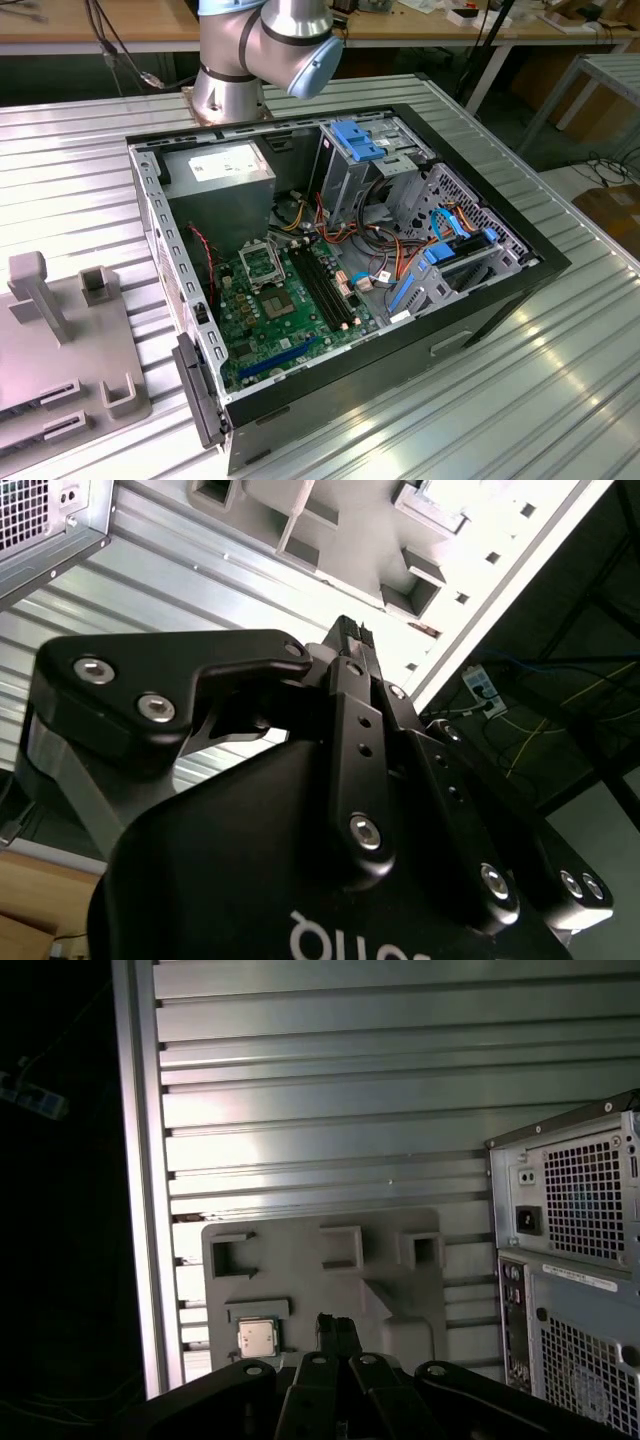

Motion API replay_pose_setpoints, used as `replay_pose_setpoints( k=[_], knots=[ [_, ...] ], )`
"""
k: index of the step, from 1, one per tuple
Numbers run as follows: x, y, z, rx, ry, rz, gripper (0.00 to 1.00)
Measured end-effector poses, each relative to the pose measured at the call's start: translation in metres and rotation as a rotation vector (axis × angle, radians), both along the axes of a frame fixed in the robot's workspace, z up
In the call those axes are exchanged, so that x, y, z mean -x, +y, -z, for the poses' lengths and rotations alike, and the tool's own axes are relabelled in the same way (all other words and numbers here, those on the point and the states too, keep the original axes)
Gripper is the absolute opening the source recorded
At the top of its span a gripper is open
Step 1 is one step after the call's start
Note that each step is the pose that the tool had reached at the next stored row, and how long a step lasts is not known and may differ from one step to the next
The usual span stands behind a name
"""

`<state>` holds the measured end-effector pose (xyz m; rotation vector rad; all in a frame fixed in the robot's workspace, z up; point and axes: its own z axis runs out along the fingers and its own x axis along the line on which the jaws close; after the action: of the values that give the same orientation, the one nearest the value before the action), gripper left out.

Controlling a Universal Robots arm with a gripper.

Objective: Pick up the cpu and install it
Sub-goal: 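Reach for the cpu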

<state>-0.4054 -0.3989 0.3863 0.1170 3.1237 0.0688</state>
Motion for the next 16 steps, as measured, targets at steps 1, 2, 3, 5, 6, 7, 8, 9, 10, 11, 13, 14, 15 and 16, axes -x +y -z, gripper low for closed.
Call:
replay_pose_setpoints(
  k=[1, 2, 3, 5, 6, 7, 8, 9, 10, 11, 13, 14, 15, 16],
  knots=[
    [0.0002, 0.0001, -0.0001, 0.0001, 0.0001, 0.000, 0.11],
    [0.0003, 0.0000, 0.0000, 0.0001, 0.0001, 0.000, 0.11],
    [0.0003, 0.0000, 0.0000, 0.0000, 0.0001, 0.000, 0.11],
    [0.0003, 0.0000, 0.0000, 0.0000, 0.0001, 0.000, 0.11],
    [0.0003, 0.0000, 0.0000, 0.0001, 0.0001, 0.000, 0.11],
    [0.0003, 0.0000, 0.0000, 0.0000, 0.0001, 0.000, 0.11],
    [0.0003, 0.0000, 0.0000, 0.0001, 0.0001, 0.000, 0.11],
    [0.0003, 0.0000, 0.0000, 0.0001, 0.0001, 0.000, 0.11],
    [0.0004, 0.0000, 0.0000, 0.0000, 0.0001, 0.000, 0.11],
    [0.0004, 0.0000, 0.0000, 0.0000, 0.0000, 0.000, 0.11],
    [0.0014, 0.0001, 0.0000, 0.0001, 0.0001, 0.000, 0.11],
    [0.0023, 0.0001, -0.0001, 0.0001, 0.0002, 0.000, 0.11],
    [0.0038, 0.0000, 0.0000, 0.0000, 0.0001, 0.000, 0.11],
    [0.0064, -0.0003, 0.0000, 0.0001, 0.0001, 0.000, 0.11]
  ],
)
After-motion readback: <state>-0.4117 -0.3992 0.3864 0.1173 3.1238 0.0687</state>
